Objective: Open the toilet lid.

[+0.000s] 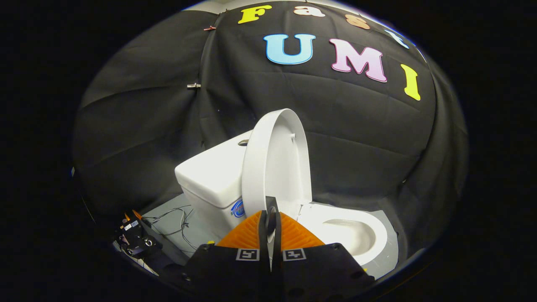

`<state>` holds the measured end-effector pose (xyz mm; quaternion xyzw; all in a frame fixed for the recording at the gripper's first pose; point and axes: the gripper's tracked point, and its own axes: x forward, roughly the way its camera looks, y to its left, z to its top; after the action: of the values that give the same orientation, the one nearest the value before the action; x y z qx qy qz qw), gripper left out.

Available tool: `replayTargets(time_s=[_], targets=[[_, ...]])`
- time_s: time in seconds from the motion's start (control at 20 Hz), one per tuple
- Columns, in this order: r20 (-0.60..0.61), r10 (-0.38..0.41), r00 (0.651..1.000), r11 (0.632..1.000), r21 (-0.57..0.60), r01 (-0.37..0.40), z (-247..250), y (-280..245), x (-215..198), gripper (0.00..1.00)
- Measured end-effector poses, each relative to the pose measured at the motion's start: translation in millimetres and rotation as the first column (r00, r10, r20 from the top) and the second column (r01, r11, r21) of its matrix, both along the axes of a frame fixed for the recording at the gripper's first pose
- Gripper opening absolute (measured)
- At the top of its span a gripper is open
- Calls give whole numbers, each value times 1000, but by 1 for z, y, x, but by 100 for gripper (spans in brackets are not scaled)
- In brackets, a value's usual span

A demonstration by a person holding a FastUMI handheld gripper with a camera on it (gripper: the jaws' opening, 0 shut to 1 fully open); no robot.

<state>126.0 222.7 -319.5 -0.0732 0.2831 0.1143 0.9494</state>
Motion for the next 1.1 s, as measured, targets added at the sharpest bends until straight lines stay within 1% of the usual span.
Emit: replayTargets(time_s=[0.1, 0.2, 0.25, 0.35, 0.45, 0.55, 0.6, 0.75, 0.85, 1.0, 1.1], targets=[[-6, -8, 1000, 1000, 7, 8, 0, -1, 1, 8], [-24, 16, 1000, 999, 39, -15, -2, 8, -1, 8], [-33, 18, 999, 998, 58, -16, -5, 9, -2, 21], [-49, 7, 999, 996, 91, -2, -6, 9, -3, 33], [-40, 2, 999, 994, 105, 3, -4, 10, 1, 65], [-19, 12, 1000, 995, 100, -11, 10, 9, -2, 96], [-7, 17, 1000, 995, 100, -16, 14, 10, 0, 95], [32, 18, 999, 992, 121, -21, 35, 9, 1, 98], [69, 15, 998, 990, 140, -25, 56, 9, 0, 97], [143, 18, 990, 986, 163, -41, 98, 6, -3, 97], [211, 12, 977, 982, 183, -52, 132, 1, -8, 97]])
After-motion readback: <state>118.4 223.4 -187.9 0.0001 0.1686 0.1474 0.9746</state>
